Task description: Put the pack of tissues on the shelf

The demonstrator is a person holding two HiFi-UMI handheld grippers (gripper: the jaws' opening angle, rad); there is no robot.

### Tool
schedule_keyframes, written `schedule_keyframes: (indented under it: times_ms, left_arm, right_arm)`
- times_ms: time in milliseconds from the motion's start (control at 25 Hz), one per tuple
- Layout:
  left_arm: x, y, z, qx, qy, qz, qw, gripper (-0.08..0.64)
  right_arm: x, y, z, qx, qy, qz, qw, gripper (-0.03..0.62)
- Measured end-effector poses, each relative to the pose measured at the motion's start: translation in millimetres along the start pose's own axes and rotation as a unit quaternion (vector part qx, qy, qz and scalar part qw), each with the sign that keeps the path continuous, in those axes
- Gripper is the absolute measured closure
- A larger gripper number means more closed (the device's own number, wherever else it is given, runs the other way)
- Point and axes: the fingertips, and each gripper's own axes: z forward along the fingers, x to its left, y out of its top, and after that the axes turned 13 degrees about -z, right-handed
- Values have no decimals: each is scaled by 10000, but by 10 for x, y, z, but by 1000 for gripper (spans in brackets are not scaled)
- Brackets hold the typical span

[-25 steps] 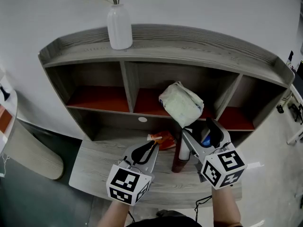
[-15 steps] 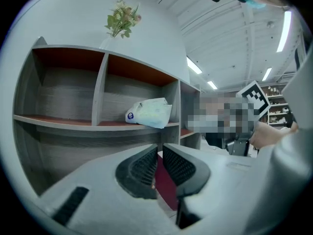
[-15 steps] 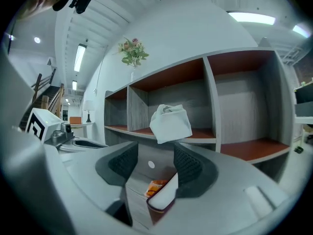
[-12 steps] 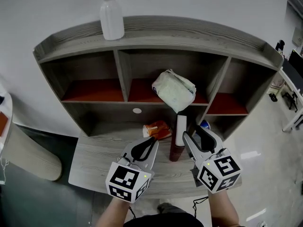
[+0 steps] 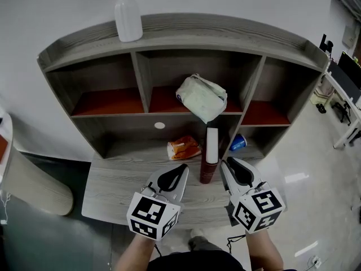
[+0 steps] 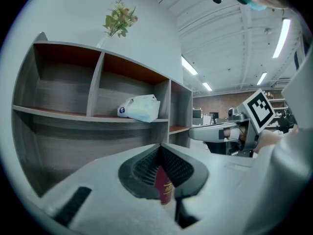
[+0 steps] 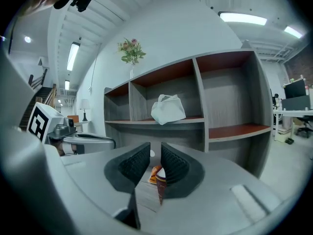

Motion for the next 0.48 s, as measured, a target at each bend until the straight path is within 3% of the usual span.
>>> schedule_keyframes:
  times_ms: [480]
  left_arm:
    - [-89, -314, -94, 104, -109, -187, 9997, 569]
  right_arm:
    - [97, -398, -234, 283, -114, 253, 9992, 595]
